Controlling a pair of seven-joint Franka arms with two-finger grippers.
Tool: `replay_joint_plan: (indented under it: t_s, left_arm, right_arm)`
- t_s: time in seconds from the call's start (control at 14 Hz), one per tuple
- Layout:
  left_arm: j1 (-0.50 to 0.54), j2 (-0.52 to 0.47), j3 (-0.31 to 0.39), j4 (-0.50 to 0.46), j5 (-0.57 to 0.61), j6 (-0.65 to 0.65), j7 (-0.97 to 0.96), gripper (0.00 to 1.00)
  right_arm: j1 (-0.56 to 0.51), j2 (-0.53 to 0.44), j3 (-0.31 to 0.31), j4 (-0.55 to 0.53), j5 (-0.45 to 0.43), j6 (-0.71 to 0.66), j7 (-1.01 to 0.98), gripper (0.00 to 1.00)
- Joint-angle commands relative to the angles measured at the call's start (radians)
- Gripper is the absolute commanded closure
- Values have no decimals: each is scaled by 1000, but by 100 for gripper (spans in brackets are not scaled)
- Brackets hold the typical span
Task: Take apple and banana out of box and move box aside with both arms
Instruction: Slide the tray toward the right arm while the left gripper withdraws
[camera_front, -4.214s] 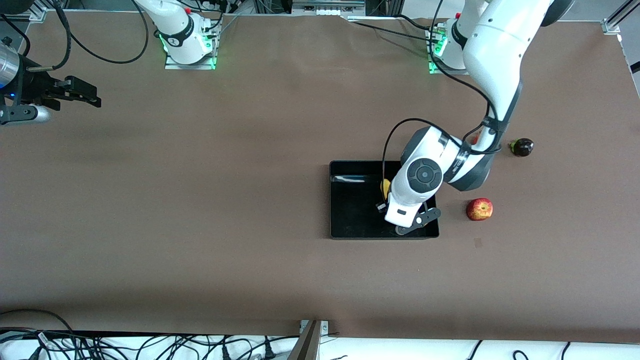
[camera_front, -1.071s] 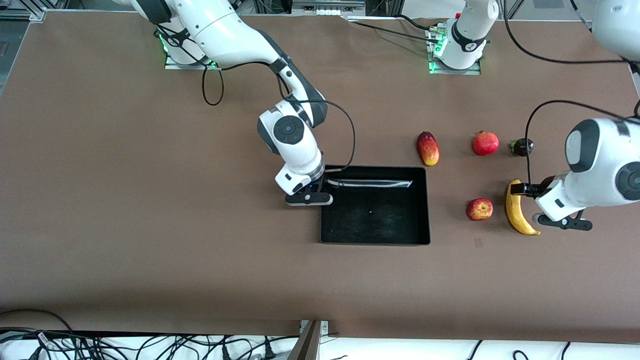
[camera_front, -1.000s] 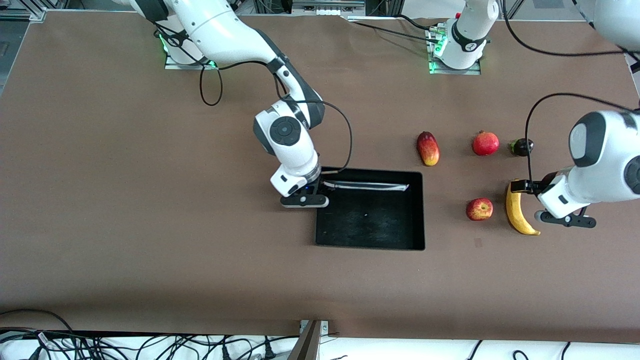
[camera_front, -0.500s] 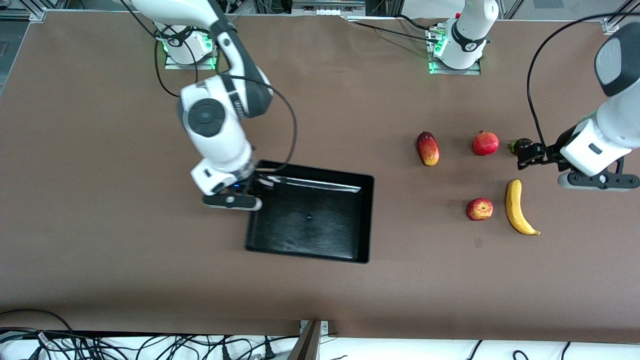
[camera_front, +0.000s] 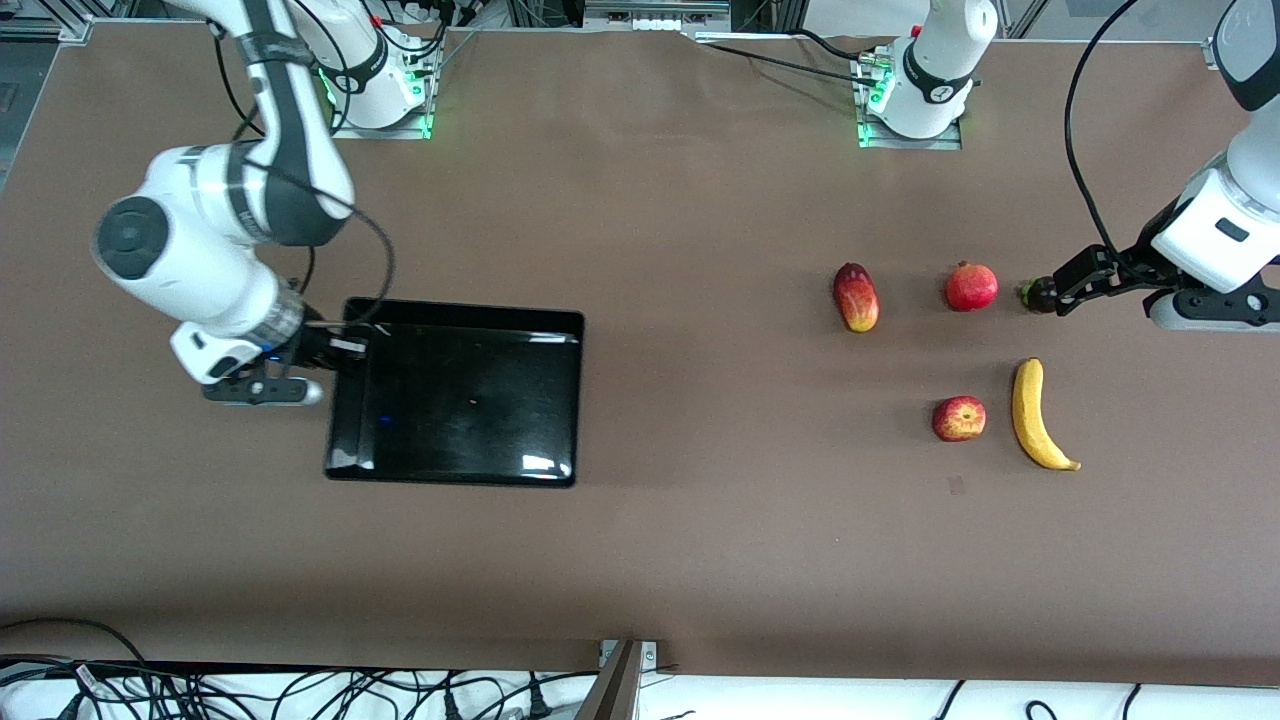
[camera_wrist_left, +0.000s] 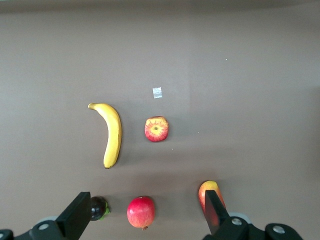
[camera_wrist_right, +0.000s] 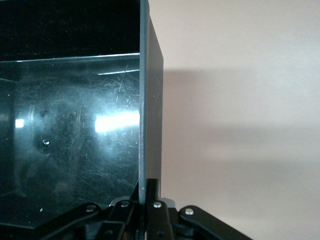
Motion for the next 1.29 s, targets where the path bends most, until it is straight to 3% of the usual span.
replay_joint_plan:
  t_s: [0.0, 0.36, 0.57, 1.07, 1.14, 1.21]
  left_arm:
    - [-24, -15, 19, -20, -10, 9, -2, 0]
    - [-24, -11, 21, -29, -8, 6, -6, 0]
    - [-23, -11, 24, -38, -13, 3, -6, 0]
    - [-23, -10, 33, -41, -11, 8, 11, 0]
    - [-24, -7, 33, -41, -11, 8, 8, 0]
    - [-24, -4, 33, -40, -13, 8, 3, 0]
  right_arm:
    - [14, -52, -62, -108, 103, 55, -169, 100]
    - [-1, -46, -69, -283, 145, 298, -258, 100]
    - [-10, -27, -69, -293, 205, 303, -326, 100]
    - [-28, -7, -69, -294, 216, 297, -374, 100]
    - [-28, -3, -69, -293, 216, 292, -374, 85]
    - [-28, -1, -69, -293, 217, 290, -372, 38]
